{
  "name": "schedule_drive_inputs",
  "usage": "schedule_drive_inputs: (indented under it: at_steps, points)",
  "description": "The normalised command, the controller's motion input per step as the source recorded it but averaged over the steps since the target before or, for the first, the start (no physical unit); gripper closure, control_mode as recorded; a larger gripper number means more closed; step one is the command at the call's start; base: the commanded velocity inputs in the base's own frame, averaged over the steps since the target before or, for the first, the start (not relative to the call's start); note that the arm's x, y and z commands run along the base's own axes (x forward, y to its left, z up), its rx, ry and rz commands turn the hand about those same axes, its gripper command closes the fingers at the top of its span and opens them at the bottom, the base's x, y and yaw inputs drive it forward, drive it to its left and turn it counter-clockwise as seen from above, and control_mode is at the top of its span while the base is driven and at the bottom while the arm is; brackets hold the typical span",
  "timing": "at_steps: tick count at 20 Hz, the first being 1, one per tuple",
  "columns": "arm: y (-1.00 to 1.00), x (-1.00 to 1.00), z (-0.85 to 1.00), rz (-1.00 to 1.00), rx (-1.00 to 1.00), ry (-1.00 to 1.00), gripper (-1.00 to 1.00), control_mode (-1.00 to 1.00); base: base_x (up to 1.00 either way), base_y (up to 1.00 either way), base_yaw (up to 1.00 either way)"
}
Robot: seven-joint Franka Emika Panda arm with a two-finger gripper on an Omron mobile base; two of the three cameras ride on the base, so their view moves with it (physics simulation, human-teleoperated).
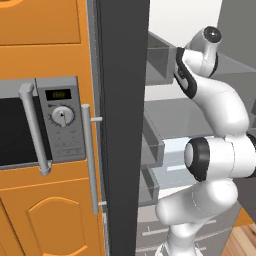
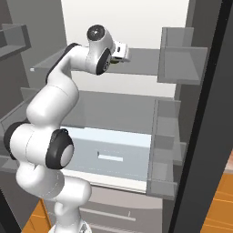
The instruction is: Take the lemon wedge from the fridge and place it on the plate with fish on the dining counter.
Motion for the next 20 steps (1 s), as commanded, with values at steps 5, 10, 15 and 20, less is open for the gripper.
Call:
schedule_drive_inputs:
  at_steps: [5,10,15,20]
  points:
    - [0.00,0.20,-0.04,-0.06,0.04,-0.11,-1.00,-1.00,0.00,0.00,0.00]
    - [0.00,0.22,-0.04,-0.01,0.04,-0.02,1.00,-1.00,0.00,0.00,0.00]
    - [0.00,0.00,0.00,0.00,0.00,0.00,1.00,-1.00,0.00,0.00,0.00]
    - [0.00,-0.69,0.35,0.00,0.04,-0.03,1.00,-1.00,0.00,0.00,0.00]
